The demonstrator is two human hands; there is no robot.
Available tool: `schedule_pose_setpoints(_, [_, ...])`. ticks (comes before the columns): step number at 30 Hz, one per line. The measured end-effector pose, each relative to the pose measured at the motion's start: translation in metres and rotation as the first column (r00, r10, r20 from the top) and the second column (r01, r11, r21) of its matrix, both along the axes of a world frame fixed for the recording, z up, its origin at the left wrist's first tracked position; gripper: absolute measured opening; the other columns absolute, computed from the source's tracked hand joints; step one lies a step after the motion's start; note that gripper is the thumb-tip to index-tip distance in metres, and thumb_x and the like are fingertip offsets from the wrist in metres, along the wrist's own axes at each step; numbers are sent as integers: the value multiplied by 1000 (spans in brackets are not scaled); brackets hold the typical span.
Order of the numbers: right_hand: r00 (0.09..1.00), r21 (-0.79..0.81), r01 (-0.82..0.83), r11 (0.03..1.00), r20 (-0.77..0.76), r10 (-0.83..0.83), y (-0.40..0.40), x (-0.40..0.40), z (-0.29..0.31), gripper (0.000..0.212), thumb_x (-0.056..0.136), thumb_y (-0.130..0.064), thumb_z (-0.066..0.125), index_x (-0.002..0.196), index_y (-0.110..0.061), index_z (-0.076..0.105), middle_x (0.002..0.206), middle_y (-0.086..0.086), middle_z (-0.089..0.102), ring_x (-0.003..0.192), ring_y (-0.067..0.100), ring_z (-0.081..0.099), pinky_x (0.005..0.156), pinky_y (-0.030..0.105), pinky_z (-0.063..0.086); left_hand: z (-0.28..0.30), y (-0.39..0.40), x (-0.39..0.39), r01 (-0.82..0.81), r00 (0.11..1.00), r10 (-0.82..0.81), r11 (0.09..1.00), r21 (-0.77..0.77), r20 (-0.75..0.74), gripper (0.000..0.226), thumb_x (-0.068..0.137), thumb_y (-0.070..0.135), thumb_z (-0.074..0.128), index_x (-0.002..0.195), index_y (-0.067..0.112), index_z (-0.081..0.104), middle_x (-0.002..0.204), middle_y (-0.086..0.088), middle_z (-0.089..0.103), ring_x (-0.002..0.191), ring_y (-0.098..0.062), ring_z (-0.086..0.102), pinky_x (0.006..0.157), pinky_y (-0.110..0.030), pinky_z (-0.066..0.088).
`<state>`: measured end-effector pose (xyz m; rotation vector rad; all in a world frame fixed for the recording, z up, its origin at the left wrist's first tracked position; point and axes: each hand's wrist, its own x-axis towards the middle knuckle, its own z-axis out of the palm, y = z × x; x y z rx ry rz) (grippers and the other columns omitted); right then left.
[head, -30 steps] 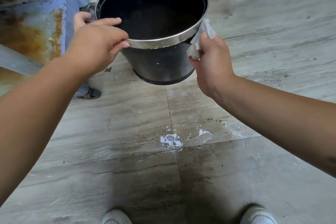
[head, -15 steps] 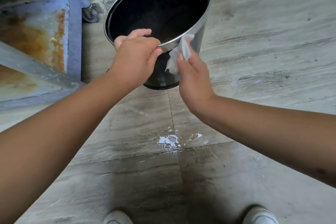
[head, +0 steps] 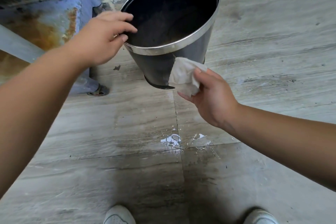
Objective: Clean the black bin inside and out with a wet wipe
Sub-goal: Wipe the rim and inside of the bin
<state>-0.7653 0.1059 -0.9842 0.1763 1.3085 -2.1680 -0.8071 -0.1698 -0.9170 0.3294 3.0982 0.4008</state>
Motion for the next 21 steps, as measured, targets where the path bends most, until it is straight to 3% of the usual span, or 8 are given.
schedule_pose_setpoints(3, [999,-33,32,999,36,-31,9,-4,2,32,103,-12,37,108,-22,67,99,-2,76,99,19,70,81,36,58,6,-8,0,118,989,-111,991,-67,101,28,93,22,58,119,15,66,139,-5,53,135,-24,37,111,-46,27])
schedule_pose_setpoints(6, [998,-32,51,998,42,-50,8,-7,6,31,103,-13,38,108,-23,67,101,-1,75,105,21,69,86,40,58,-1,-8,3,165,986,-162,962,-218,31,17,89,17,62,103,16,72,124,-4,65,126,-24,46,101,-53,24])
schedule_pose_setpoints(9, [998,-17,48,999,30,-47,3,-9,9,31,103,-16,39,109,-26,67,103,-2,75,108,21,68,87,38,58,-6,-7,5,128,992,-129,974,-186,5,20,89,19,56,92,13,74,108,0,65,100,3,47,98,-34,25])
schedule_pose_setpoints(10, [999,-1,42,999,28,-42,0,-9,11,30,103,-16,39,109,-26,67,104,-1,75,107,20,68,85,37,58,-7,-7,6,125,991,-130,977,-174,-14,21,91,22,55,93,16,74,103,5,65,96,4,47,94,-27,21])
schedule_pose_setpoints(13, [999,77,27,997,20,-29,-10,-7,13,27,102,-16,41,110,-23,66,105,4,72,104,21,68,84,37,58,-6,0,19,175,974,-205,951,-257,-95,24,93,27,50,86,24,72,81,13,67,88,-14,57,87,-36,17])
schedule_pose_setpoints(15, [1000,115,5,993,5,-5,-15,-1,13,25,102,-15,42,109,-22,66,106,9,73,104,25,68,86,38,58,-3,11,29,179,974,-211,941,-288,-80,24,92,30,47,82,24,68,72,16,63,83,-16,56,87,-38,18])
schedule_pose_setpoints(18, [995,136,-94,986,-17,97,-18,14,14,22,97,-21,47,108,-23,66,114,20,70,110,34,64,93,43,53,1,30,43,197,975,-218,938,-284,-45,17,92,25,56,78,22,65,68,13,64,78,-20,55,85,-41,22])
schedule_pose_setpoints(21, [981,82,-193,978,-12,195,-14,25,19,27,84,-27,51,105,-22,69,103,10,68,98,26,61,88,41,54,0,57,62,164,984,-177,948,-271,-25,18,92,27,55,79,23,66,70,11,65,81,-19,55,81,-40,23])
